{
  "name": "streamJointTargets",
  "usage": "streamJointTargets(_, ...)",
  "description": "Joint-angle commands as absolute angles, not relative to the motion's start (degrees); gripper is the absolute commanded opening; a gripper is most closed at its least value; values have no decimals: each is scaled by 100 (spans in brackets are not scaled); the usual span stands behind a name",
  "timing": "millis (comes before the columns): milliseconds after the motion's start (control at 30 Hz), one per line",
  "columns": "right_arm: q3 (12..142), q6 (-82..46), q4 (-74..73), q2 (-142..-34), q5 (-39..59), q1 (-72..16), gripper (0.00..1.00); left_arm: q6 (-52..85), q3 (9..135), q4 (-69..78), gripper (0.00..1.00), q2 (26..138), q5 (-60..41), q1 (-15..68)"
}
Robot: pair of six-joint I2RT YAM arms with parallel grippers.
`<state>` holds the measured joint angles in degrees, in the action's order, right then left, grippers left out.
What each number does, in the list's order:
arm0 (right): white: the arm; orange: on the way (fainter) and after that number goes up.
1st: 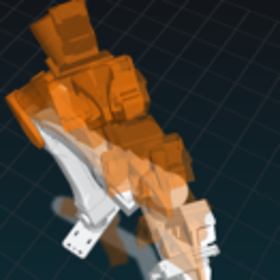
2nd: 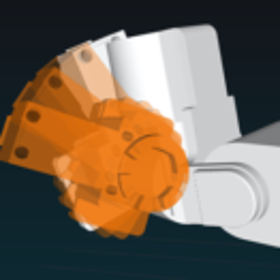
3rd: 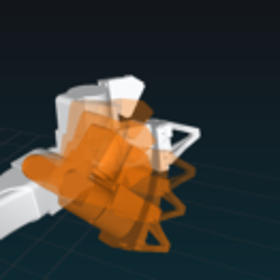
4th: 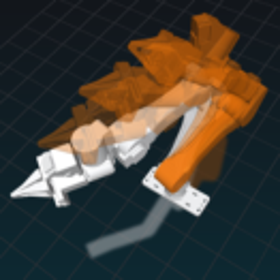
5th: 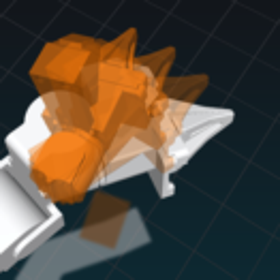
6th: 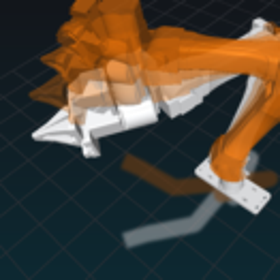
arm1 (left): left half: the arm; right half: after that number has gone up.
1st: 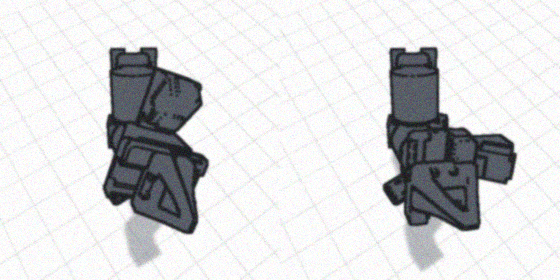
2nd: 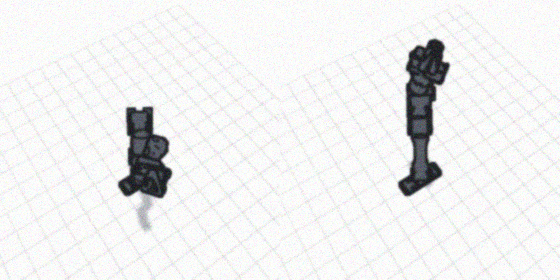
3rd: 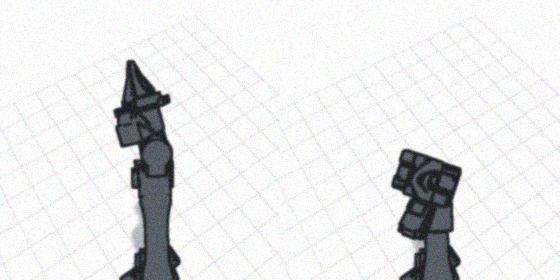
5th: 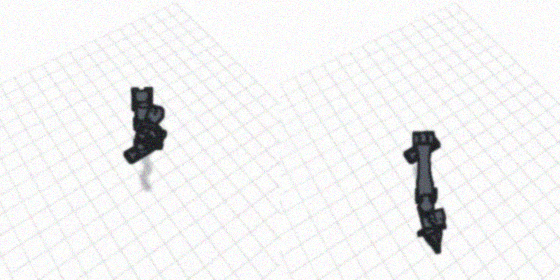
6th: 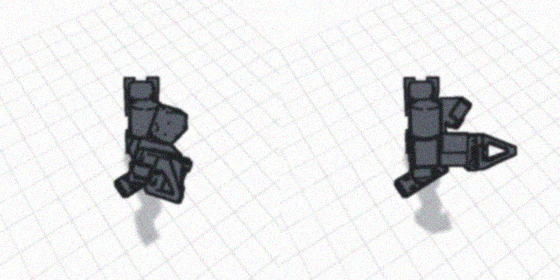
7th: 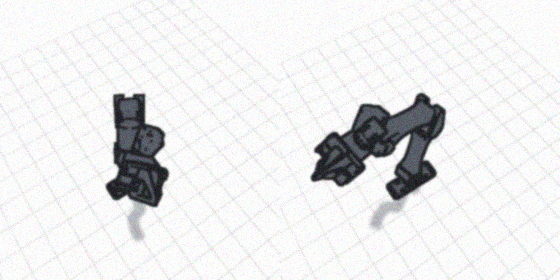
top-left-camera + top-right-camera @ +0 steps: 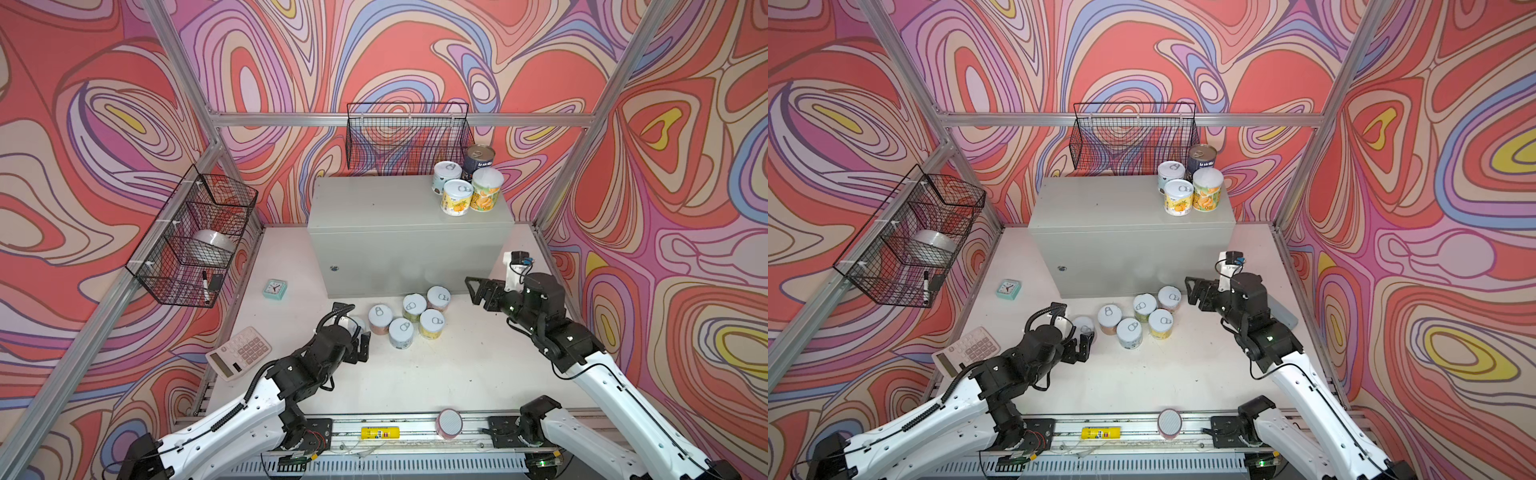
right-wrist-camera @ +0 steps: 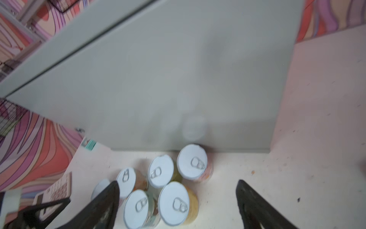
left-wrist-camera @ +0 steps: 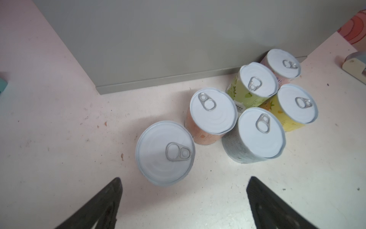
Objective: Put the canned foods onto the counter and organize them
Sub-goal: 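Lower left gripper to the can cluster and grasp the nearest can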
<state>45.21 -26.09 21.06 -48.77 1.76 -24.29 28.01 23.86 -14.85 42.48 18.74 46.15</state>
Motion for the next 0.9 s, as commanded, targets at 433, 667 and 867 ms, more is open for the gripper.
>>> streamJointTargets(433,4397,-3186,1643,-5595,-527,-3226,93,3171,1348,726,99,5184,2134,4631)
streamJointTargets(667,4506,-3159,1523,-5868,-457,-3234,92,3177,1283,1896,95,6331,2392,4607)
streamJointTargets(867,4563,-3102,1506,-5933,-481,-3239,92,3328,1293,2704,91,7226,2495,4553)
